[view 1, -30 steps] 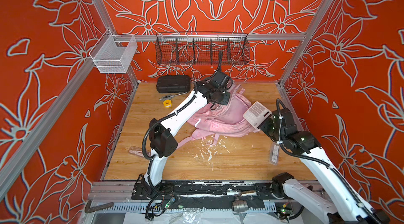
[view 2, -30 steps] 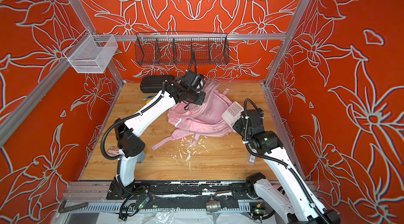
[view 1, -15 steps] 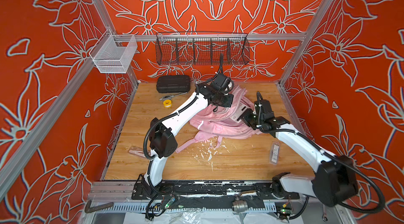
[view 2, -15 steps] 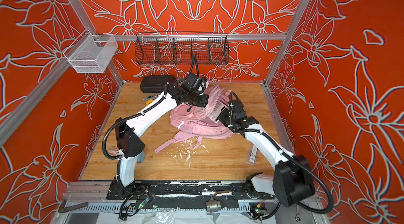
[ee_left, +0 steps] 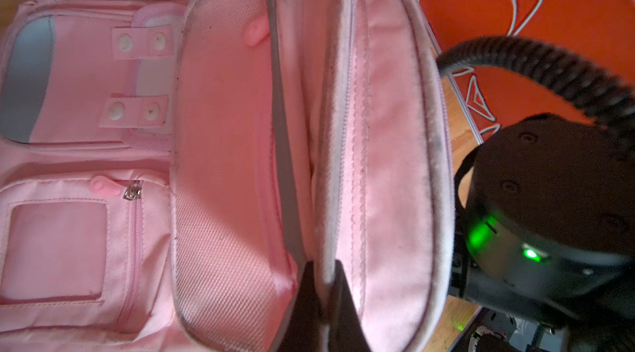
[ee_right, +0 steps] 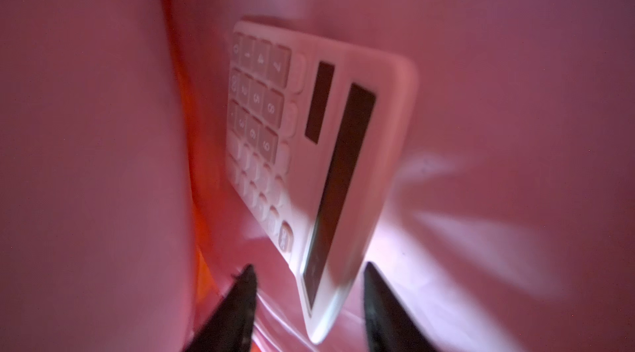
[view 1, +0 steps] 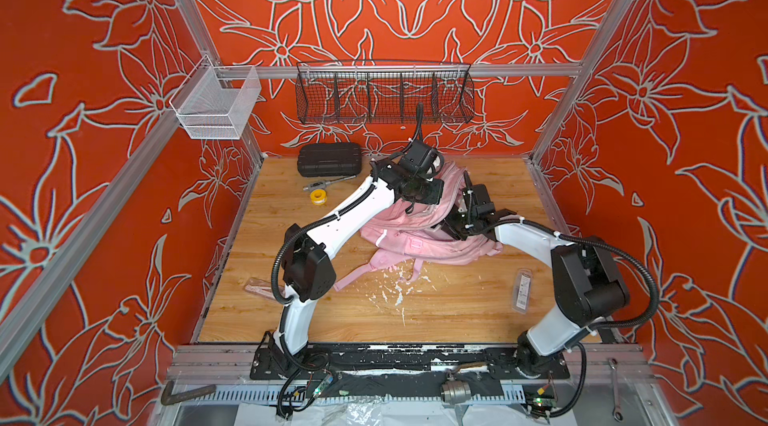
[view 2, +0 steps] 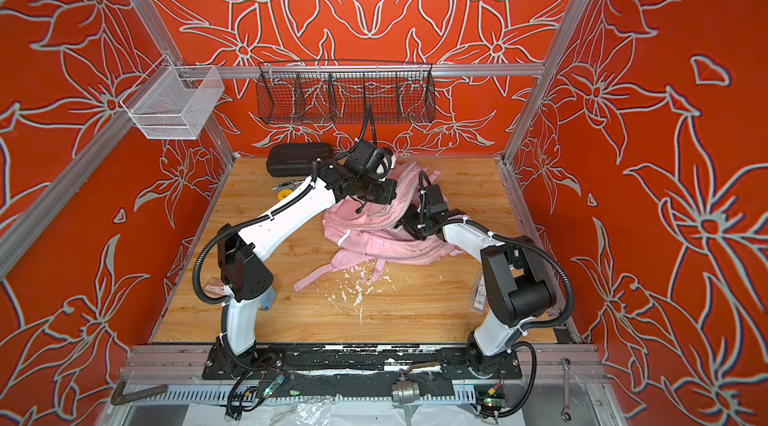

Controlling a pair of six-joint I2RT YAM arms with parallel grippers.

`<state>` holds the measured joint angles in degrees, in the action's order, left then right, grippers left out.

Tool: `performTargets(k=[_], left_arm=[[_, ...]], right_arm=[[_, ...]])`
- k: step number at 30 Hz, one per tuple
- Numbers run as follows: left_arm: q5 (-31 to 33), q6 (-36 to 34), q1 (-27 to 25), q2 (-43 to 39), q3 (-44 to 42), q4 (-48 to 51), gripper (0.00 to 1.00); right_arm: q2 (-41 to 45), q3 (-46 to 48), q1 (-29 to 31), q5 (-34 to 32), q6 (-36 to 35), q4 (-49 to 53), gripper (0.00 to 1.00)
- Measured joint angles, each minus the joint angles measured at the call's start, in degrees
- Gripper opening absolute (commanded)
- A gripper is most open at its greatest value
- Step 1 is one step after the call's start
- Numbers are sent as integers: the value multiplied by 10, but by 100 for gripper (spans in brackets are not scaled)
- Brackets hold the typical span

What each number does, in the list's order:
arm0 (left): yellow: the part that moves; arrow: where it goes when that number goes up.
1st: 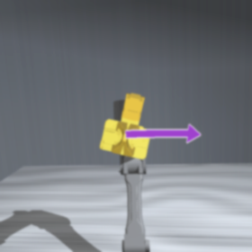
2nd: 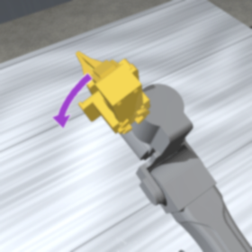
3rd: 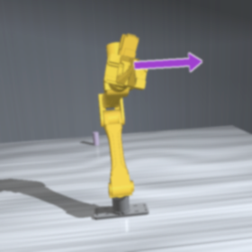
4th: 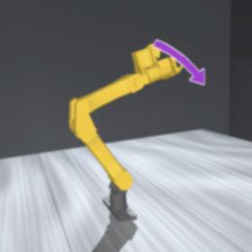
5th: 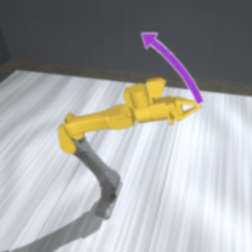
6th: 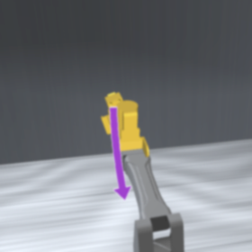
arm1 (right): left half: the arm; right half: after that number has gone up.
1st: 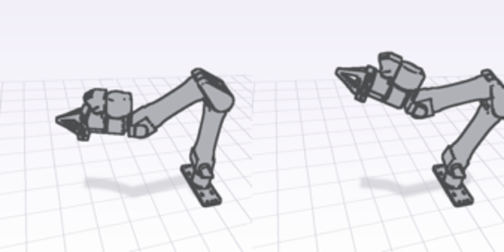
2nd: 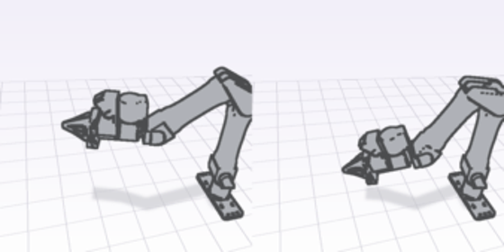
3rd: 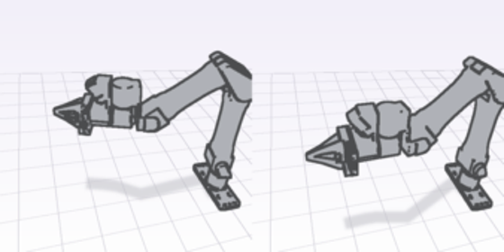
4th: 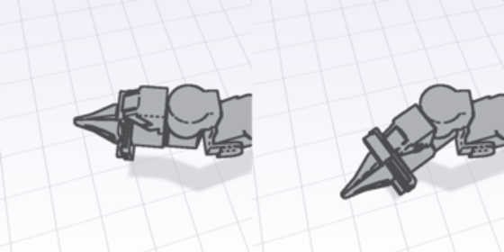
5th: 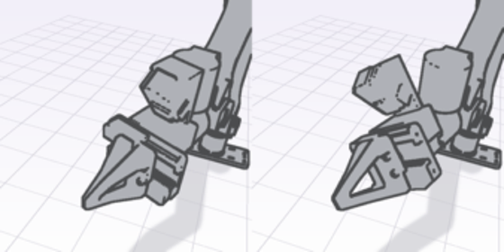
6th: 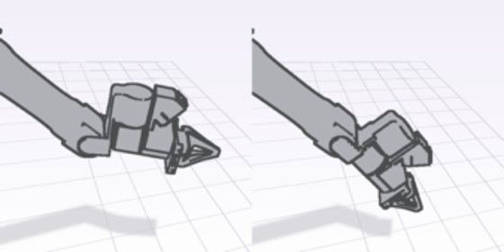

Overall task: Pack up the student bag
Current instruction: 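Lower the calculator into the held-open bag and open the right gripper, then raise the right gripper out of the bag while the left releases the bag edge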

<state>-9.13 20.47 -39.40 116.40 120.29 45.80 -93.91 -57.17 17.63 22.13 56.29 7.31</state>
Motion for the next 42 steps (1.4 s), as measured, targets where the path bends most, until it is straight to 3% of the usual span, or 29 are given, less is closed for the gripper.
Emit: performTargets(k=[6,12,16,22,31,42], left_arm=[[0,7,1,-7,-14,-8,0],[-7,17,3,-9,-22,-18,0],[-11,24,3,-9,-24,-19,0],[-13,30,-8,6,-26,-22,0],[-15,48,-31,70,-25,-13,37],[3,64,-28,72,-12,7,48]], right_arm=[[65,12,-57,-10,-30,38,75],[184,25,-99,-43,-80,106,79],[278,34,-116,-94,-127,158,88],[396,35,-136,-144,-225,213,92],[409,23,-136,-148,-319,262,92],[403,23,-136,-142,-359,265,91]])
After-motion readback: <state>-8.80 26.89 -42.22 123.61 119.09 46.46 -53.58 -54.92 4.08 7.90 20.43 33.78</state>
